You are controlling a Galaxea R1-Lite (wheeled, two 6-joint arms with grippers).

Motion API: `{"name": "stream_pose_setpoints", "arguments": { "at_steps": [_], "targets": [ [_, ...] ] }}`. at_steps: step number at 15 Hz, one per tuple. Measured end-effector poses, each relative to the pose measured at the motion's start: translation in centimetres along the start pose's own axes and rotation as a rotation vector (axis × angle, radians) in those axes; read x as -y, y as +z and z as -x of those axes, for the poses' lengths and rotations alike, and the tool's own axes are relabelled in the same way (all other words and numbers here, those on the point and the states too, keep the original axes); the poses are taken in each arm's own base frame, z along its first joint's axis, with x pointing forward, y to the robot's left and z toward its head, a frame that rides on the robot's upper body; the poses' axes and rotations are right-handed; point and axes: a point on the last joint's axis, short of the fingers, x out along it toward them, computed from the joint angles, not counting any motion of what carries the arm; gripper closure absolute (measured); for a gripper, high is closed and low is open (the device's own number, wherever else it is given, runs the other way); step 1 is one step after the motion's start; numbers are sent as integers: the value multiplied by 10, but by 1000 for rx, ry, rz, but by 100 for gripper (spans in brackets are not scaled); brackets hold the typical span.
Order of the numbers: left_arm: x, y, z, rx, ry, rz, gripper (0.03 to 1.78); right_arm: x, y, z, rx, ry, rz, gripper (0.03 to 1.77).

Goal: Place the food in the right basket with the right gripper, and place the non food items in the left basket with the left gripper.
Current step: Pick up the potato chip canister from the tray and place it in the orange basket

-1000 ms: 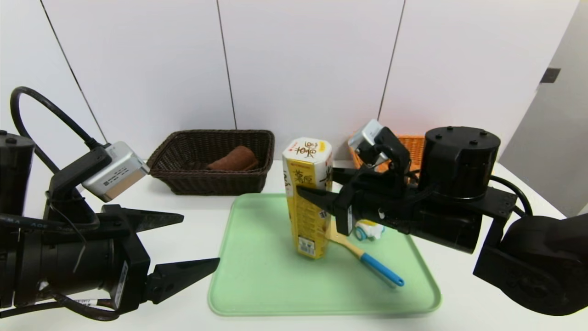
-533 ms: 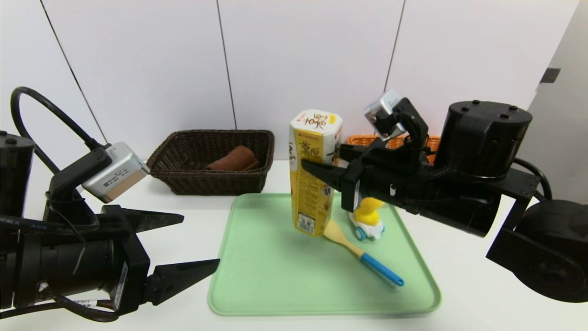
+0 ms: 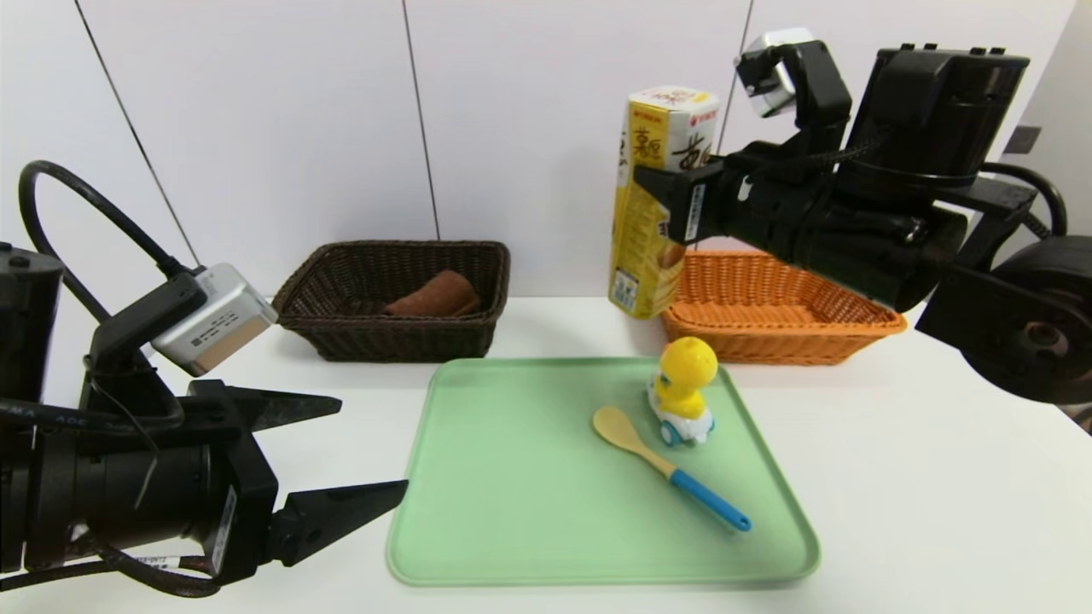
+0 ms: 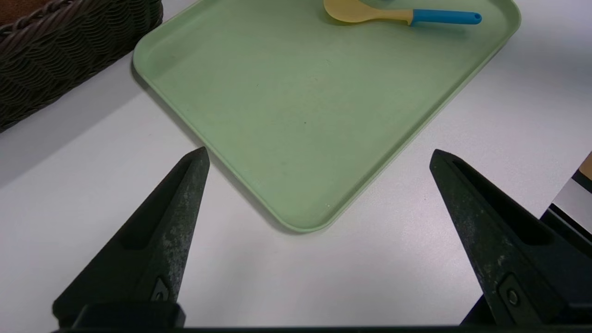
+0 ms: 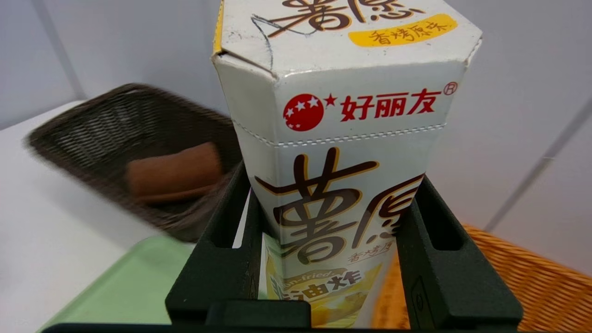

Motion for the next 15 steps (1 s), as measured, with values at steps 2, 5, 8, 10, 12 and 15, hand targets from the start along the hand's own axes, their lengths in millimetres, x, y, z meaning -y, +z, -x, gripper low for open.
{"name": "stream_pose_setpoints", "arguments": {
  "at_steps": [2, 5, 8, 10, 12, 15],
  "targets": [
    [0, 0, 0, 1, -2, 0, 12, 24, 6, -4, 0, -91, 4, 99],
    [0, 1, 0, 4, -4, -1, 12, 60, 8, -4, 3, -195, 11, 99],
    [0, 1, 0, 4, -3, -1, 12, 95, -2, 0, -70, -285, 9, 99],
    [0, 1, 0, 5, 1, -2, 12, 107, -11, 2, -101, -326, 1, 99],
    [0, 2, 0, 6, 1, -3, 12, 115, -20, 1, -127, -351, -2, 99],
    [0, 1, 0, 5, 1, -3, 12, 120, -28, -2, -146, -367, -3, 99]
  ]
}}
